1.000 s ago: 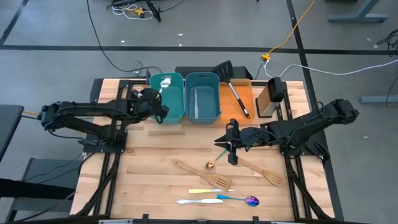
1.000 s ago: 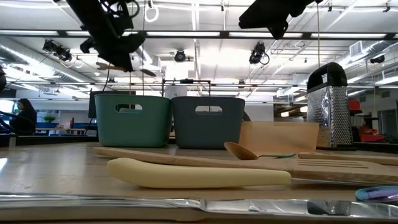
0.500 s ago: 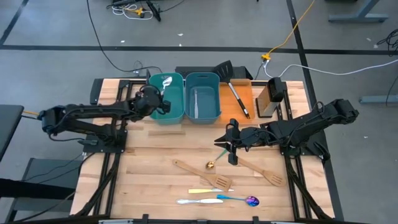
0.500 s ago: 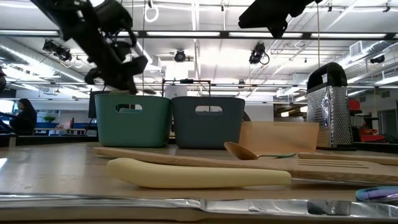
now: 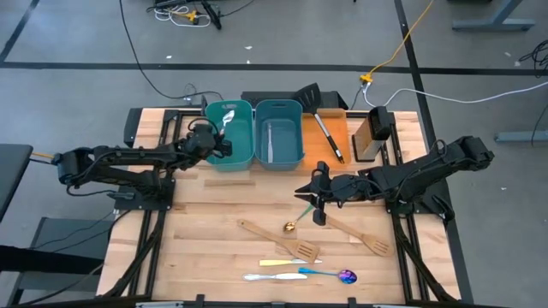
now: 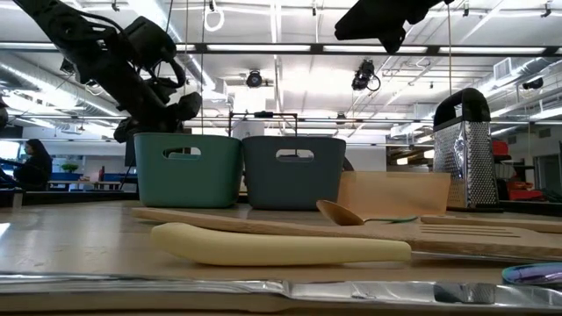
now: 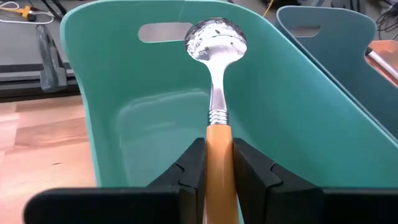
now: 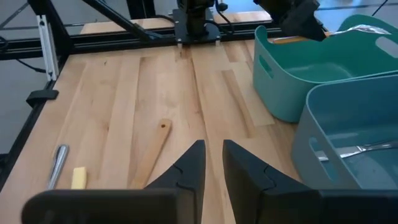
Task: Pick & Place Kitchen Items
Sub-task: Put the yellow spoon into the green bin, then put the green spoon into the green bin
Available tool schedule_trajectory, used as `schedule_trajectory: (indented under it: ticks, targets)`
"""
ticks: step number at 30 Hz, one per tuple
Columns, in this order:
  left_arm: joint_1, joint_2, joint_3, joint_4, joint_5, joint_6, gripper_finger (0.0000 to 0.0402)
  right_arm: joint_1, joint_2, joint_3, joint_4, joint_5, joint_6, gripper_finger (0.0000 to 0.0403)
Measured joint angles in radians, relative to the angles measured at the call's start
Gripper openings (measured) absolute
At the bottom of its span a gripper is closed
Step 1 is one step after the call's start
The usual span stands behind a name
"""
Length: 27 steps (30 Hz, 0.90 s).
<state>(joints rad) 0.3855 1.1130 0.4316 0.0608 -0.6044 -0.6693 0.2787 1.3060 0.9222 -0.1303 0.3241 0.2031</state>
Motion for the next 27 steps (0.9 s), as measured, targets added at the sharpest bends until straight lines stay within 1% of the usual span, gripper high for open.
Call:
schedule_trajectory:
  ticks: [4, 9, 12, 20, 24, 27]
  targets:
    - [0.0, 0.0, 0.0, 0.0, 0.0, 0.0, 0.0063, 0.0, 0.0, 0.0, 0.009, 0.0, 0.0, 0.0068]
    - [0.0, 0.0, 0.0, 0.0, 0.001, 0.007, 0.0096, 0.0, 0.0, 0.0, 0.019, 0.001, 0.0, 0.0068]
    - [0.0, 0.0, 0.0, 0.0, 0.012, 0.031, 0.0107, 0.0, 0.0, 0.0, 0.019, 0.001, 0.002, 0.0068]
    - [0.0, 0.0, 0.0, 0.0, 0.021, 0.039, 0.0112, 0.0, 0.0, 0.0, 0.019, 0.001, 0.02, 0.0068]
    - [-0.002, 0.0, 0.0, 0.006, 0.023, 0.106, 0.0113, 0.0, 0.0, 0.0, 0.018, 0.001, 0.024, 0.0068]
    - [-0.002, 0.0, 0.0, 0.027, 0.057, 0.163, 0.0114, 0.0, 0.0, 0.0, 0.018, 0.001, 0.024, 0.0068]
